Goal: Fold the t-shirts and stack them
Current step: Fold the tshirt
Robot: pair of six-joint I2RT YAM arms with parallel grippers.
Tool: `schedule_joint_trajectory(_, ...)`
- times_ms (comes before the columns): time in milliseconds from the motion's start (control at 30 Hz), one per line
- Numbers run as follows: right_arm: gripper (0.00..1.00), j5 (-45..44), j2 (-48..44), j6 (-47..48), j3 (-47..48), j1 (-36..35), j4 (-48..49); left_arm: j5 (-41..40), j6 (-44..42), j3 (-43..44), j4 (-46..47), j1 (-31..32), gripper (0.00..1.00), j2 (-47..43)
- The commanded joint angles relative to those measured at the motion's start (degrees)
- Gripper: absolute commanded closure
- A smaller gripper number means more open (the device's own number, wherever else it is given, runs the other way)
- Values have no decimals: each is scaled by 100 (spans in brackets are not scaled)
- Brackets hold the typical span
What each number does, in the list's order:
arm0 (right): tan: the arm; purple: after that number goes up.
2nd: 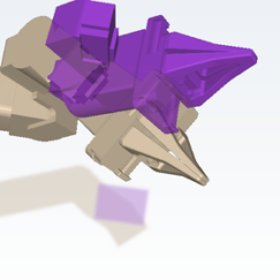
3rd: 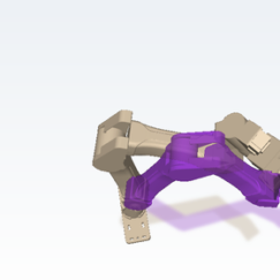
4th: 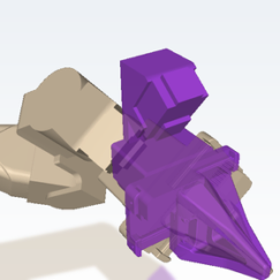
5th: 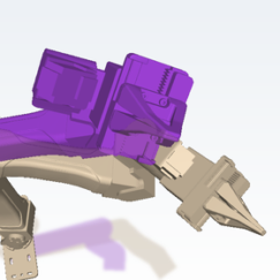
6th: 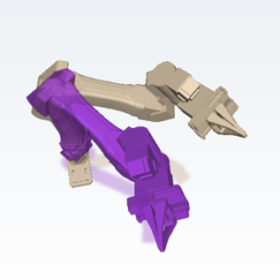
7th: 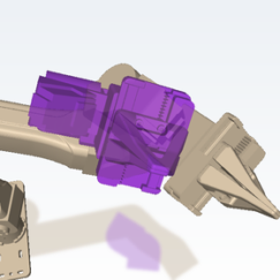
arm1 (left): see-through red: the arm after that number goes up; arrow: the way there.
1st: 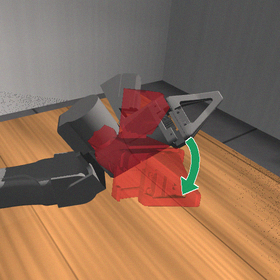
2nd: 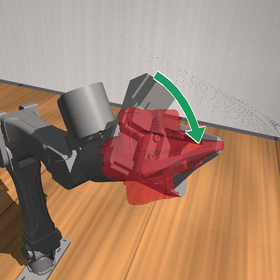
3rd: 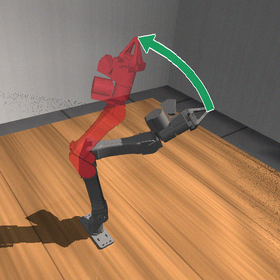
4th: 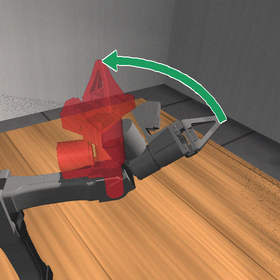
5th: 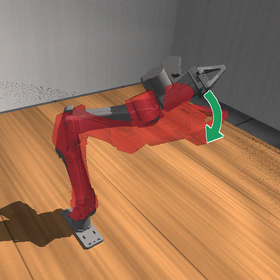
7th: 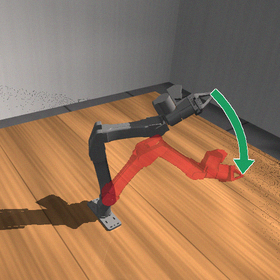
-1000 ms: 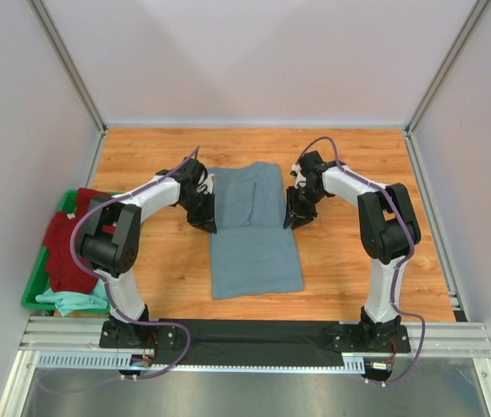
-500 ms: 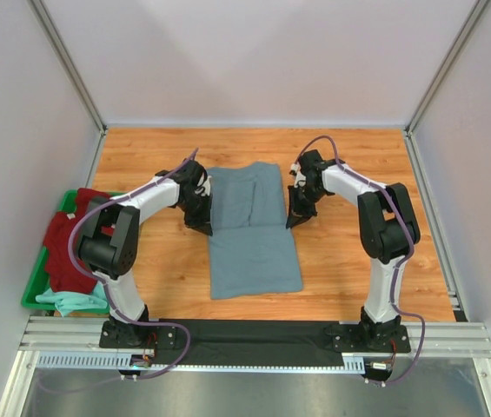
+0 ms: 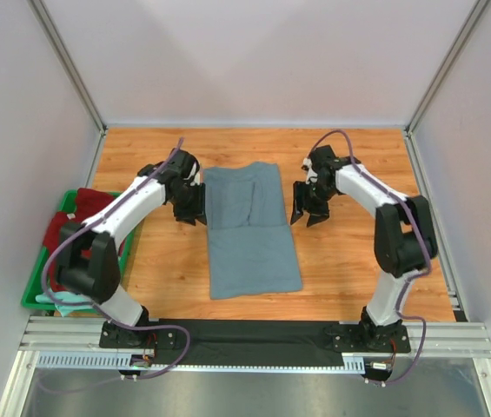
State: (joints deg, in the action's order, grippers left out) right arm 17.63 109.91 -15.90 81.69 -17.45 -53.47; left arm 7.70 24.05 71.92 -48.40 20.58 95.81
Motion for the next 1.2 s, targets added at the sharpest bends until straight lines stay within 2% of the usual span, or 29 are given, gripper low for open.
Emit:
schedule_joint_trajectory(0, 43, 450, -1233, -343, -860, -144, 204, 589, 309, -379, 92, 227, 56, -1150)
schedule_joint_trajectory(33, 45, 939, -1539, -491, -1100, -231, 397, 1218, 624, -833, 286, 340, 60, -1213)
schedule_joint_trajectory(67, 48, 1153, -1664, -658, -1425, -276, 930, 1442, 801, -1090, 557, 420, 66, -1283)
schedule_joint_trajectory(100, 52, 1321, -1796, -1086, -1706, -311, 1222, 1566, 977, -1336, 1099, 534, 67, -1389)
schedule_joint_trajectory(133, 64, 1696, -1902, -1273, -2283, -337, 1521, 1681, 1335, -1782, 1366, 770, 68, -1433)
schedule_joint_trajectory(167, 71, 1900, -2033, -1423, -2507, -355, 2064, 1769, 1521, -1996, 1664, 851, 70, -1468)
schedule_joint_trajectory(233, 85, 2147, -2079, -1618, -2972, -373, 2358, 1944, 1969, -2496, 2456, 1105, 71, -1443)
schedule_joint_trajectory(300, 89, 2175, -2018, -1452, -3123, -373, 2412, 2077, 2199, -2848, 2922, 1176, 72, -1276)
schedule_joint_trajectory(400, 89, 2219, -1799, -1293, -3448, -373, 2482, 1789, 2507, -3322, 2969, 1194, 73, -1179)
schedule_joint_trajectory(433, 89, 1966, -1745, -1171, -3571, -364, 2430, 1457, 2673, -3421, 2846, 1185, 73, -1187)
schedule_joint_trajectory(533, 88, 1316, -1840, -986, -3739, -390, 1947, 1216, 2719, -3668, 2538, 1246, 73, -1424)
schedule_joint_trajectory(667, 84, 874, -2930, -1090, -3565, -1048, 1516, 426, 2517, -2949, 1319, 2001, 64, -2310)
schedule_joint_trajectory(700, 79, 917, -3009, -1169, -3477, -1398, 1524, 364, 2612, -2712, 1272, 2255, 63, -2382)
schedule_joint_trajectory(833, 77, 1654, -2669, -1871, -3326, -2007, 2243, 486, 3139, -2814, 1745, 2599, 62, -2462)
schedule_joint_trajectory(867, 77, 1734, -2337, -2021, -3318, -2095, 2541, 512, 3245, -2902, 2034, 2618, 62, -2323)
schedule_joint_trajectory(1000, 79, 1990, -1754, -2514, -3388, -2577, 3237, 715, 3571, -3604, 2800, 2636, 64, -1944)
schedule_joint_trajectory(1167, 81, 1789, -1305, -2357, -3853, -2684, 3519, 223, 3387, -3878, 2520, 2636, 63, -1513)
